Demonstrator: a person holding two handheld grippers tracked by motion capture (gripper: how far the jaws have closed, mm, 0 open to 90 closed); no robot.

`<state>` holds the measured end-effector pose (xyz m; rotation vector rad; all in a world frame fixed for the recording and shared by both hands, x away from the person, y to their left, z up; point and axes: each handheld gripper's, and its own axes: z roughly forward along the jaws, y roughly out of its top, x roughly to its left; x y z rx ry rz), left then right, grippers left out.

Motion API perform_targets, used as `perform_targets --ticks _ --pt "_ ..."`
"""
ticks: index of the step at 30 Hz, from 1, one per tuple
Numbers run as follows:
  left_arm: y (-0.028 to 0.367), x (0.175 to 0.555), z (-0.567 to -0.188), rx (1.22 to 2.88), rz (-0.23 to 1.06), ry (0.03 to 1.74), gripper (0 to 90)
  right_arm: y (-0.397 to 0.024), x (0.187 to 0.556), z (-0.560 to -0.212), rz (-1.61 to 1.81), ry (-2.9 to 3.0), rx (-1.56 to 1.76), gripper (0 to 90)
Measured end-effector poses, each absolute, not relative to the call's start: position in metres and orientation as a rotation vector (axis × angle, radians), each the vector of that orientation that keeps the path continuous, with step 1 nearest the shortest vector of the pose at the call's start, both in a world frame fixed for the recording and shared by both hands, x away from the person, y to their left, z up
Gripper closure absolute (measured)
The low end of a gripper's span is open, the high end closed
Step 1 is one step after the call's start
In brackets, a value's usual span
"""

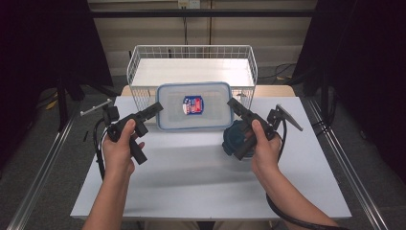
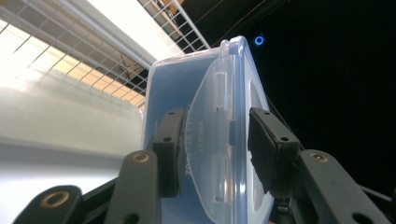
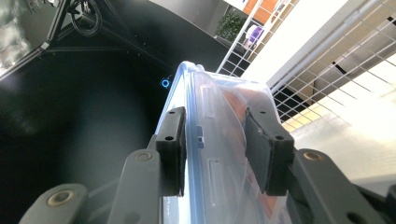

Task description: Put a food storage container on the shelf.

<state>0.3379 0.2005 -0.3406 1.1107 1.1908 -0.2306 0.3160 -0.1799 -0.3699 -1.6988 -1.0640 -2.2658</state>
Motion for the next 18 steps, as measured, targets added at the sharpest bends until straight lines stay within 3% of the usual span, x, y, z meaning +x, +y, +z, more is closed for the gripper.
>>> perform_targets --ticks 18 --pt "0.198 0.367 -0.314 1.083 -0.224 1.162 58.3 -0.178 0.339 -0.344 -2.329 -1.031 -1.698 60.5"
